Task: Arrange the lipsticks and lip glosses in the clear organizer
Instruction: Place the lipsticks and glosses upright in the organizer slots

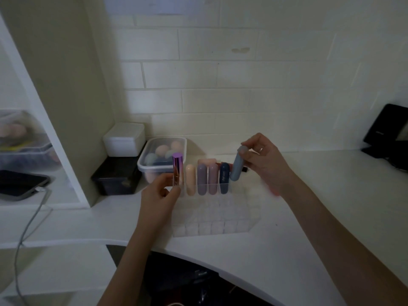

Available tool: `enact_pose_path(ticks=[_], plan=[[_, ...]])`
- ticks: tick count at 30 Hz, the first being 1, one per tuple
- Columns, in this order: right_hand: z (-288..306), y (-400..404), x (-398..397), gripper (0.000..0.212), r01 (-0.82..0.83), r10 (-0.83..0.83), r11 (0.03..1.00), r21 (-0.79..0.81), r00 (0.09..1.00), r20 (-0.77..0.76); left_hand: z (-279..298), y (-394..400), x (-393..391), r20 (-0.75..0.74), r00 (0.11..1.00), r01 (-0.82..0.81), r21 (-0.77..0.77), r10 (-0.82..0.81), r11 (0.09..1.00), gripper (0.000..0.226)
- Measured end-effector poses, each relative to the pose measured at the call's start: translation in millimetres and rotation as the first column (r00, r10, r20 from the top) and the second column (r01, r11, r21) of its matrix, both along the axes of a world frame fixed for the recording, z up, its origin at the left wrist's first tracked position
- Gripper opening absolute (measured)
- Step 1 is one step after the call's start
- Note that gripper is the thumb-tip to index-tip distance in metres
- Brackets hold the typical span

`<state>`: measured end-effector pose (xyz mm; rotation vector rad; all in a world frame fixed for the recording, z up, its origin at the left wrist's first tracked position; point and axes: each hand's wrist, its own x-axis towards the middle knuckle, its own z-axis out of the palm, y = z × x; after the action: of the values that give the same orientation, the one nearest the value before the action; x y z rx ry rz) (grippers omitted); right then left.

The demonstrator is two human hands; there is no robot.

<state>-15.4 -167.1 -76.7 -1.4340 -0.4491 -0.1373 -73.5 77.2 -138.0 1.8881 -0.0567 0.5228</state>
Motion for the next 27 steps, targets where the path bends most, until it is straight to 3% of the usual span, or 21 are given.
enact_pose_path(ticks=[6,16,20,22,24,27], plan=[[3,2,-1,0.031,0.19,-0.179,0.978,-0.092,0.978,0.11,1,-1,-1,0.003,1.0,0.011,-0.003,-0.011,1.0,0.021],[4,15,-8,0.037,0.252,-0.173,0.875,-0.414,0.96,0.219,2,-2,-1,0.008,1.0,0.016,-0.001,-0.016,1.0,0.02],[0,15,-5,0.028,0.193,-0.151,0.913,-0.358,0.978,0.142,3,-2,-3,-0.006,1.0,0.018,-0.017,-0.019,1.0,0.021],[2,4,-2,0.036,0.226,-0.2,0.91,-0.348,0.974,0.109,3,-1,-2,-0.017,1.0,0.023,-0.021,-0.024,0.999,0.024],[-4,-11,5,0.037,0.361,-0.325,0.868,-0.34,0.932,0.161,2,-1,-2,-0.02,0.999,0.025,-0.021,-0.025,0.999,0.026],[-28,-29,22,0.033,0.571,-0.554,0.674,-0.468,0.811,0.189,3,-2,-3,-0.025,1.0,0.014,-0.019,-0.015,1.0,0.026]])
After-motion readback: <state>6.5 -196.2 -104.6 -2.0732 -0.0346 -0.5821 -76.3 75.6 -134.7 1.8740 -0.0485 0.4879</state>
